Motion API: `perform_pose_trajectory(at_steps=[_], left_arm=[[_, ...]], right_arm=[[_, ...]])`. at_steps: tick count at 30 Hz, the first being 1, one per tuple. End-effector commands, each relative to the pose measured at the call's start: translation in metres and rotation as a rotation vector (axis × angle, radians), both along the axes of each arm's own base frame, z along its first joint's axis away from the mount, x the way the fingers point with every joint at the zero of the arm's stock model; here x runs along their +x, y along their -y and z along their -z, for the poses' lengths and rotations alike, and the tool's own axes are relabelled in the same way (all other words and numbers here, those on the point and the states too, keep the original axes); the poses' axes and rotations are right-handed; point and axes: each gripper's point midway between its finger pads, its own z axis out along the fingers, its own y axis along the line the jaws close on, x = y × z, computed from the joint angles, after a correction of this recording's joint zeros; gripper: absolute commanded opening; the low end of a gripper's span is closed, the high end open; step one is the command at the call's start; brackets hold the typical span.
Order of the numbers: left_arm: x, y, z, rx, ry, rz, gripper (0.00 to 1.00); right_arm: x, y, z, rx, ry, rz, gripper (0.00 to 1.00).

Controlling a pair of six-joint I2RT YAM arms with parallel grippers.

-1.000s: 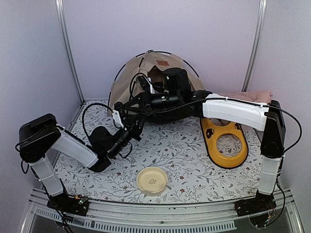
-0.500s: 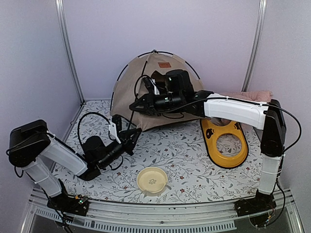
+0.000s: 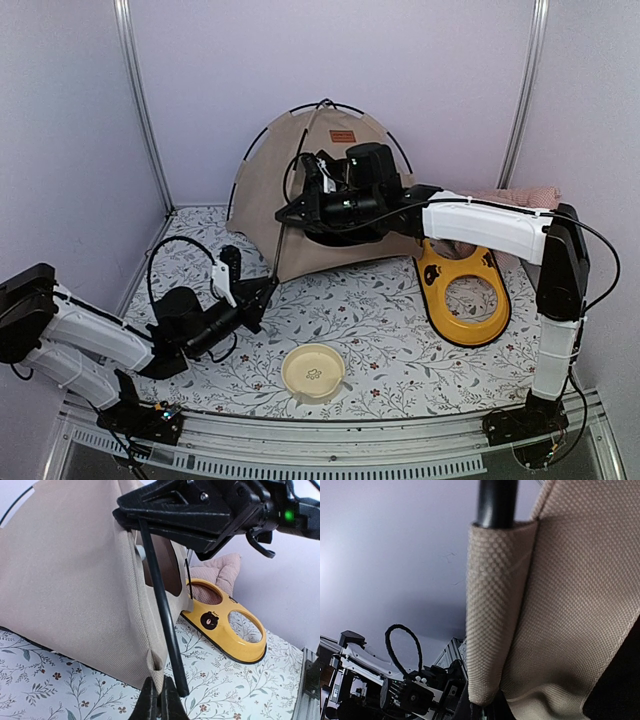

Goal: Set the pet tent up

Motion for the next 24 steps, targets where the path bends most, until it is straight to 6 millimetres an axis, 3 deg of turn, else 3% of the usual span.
perform_pose_trajectory(at_steps=[1, 17, 24], left_arm=[[-0.025, 0.015, 0.036, 0.175, -0.034, 0.094, 0.0], [-0.038, 0.007, 0.059, 0.36, 0.011, 0.091, 0.0], [-0.045, 0.008, 0.065, 0.402, 0.021, 0.102, 0.0]], right_arm=[[0.05, 0.027, -0.023, 0.038, 0.097, 0.194, 0.0], [0.075, 0.047, -0.046, 0.128, 0.087, 0.252, 0.0], [0.083, 0.048, -0.045, 0.154, 0.076, 0.261, 0.0]])
